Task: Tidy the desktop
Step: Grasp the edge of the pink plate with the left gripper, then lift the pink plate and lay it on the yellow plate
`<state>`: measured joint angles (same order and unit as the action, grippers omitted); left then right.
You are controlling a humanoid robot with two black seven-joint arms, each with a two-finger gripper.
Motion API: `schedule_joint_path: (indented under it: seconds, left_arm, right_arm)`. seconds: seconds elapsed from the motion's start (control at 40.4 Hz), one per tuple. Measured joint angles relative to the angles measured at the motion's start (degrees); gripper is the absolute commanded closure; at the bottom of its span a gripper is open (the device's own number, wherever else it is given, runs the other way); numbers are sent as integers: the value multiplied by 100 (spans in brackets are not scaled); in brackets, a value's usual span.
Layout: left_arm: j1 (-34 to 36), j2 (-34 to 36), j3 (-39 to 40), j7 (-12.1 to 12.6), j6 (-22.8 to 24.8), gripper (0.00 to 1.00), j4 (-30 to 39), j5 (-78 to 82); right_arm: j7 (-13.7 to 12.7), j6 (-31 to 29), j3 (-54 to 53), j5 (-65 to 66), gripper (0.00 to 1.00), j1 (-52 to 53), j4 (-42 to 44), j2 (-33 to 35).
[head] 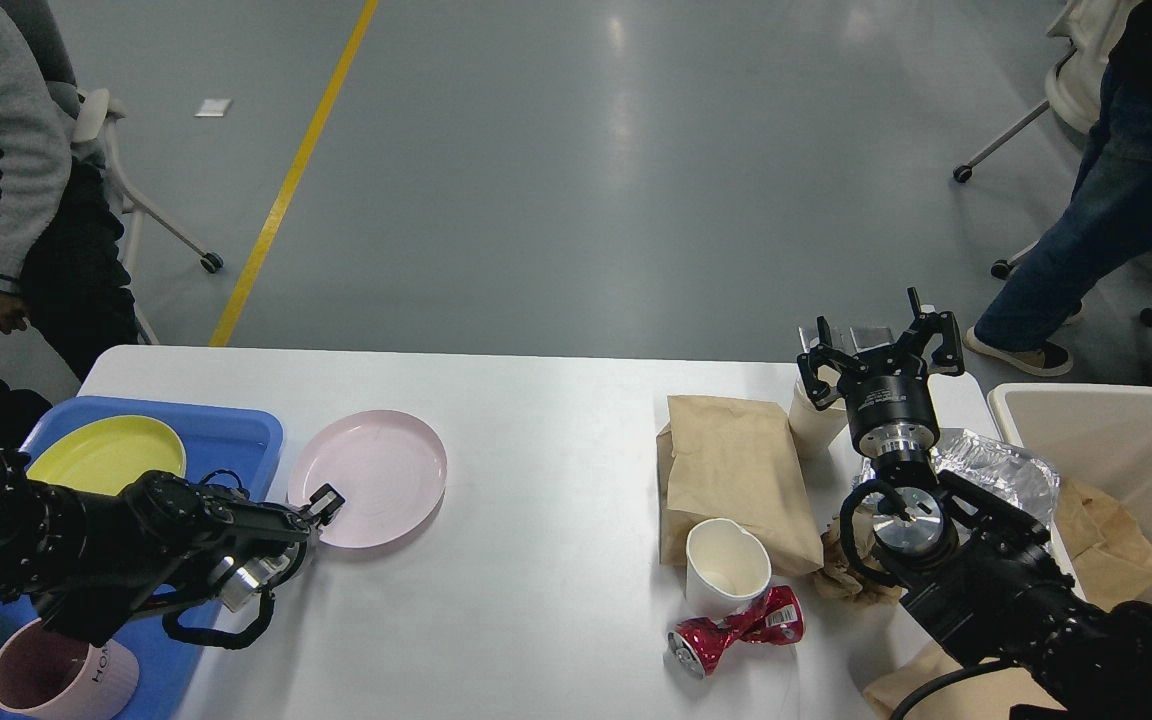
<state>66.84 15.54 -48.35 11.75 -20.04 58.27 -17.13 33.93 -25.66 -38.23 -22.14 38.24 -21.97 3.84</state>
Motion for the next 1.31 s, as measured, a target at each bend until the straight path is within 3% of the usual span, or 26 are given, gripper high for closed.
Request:
schedule_joint_path:
  seconds: [0.099, 0.569, 0.692, 0.767, 0.816, 0.915, 0.989, 1.137, 1.31]
  left_arm:
    - [-4, -6, 1, 7, 0, 100, 0, 0]
    - [190, 61, 0, 131, 301, 100, 77, 40]
    - [587, 278, -8, 371, 923, 100, 188, 44]
    - [1007, 657, -47, 630, 1658, 100, 378, 54]
    - [1326, 914, -87, 872, 2284, 100, 489, 73]
    - [2110, 1498, -258, 1599, 3802, 100, 565, 165]
    - [2689, 1907, -463, 1919, 4802, 100, 574, 321]
    - [3598, 2433, -1038, 2014, 5872, 100, 547, 781]
    - [3878, 2849, -1533, 1961, 6027, 100, 473, 1012]
  right_arm:
    - [0, 0, 0, 0, 0, 5, 0, 1]
    - [0, 0, 0, 2, 0, 5, 0, 3]
    - [0, 0, 0, 2, 0, 3, 0, 2]
    - [0, 0, 0, 1, 0, 3, 0, 2]
    - [0, 0, 0, 2, 0, 3, 0, 1]
    - [0, 0, 0, 1, 0, 4, 1, 0]
    - [0, 0, 0, 1, 0, 4, 6, 0]
    - [0, 0, 0, -1, 0, 3, 8, 1]
    - [0, 0, 0, 2, 0, 3, 5, 1]
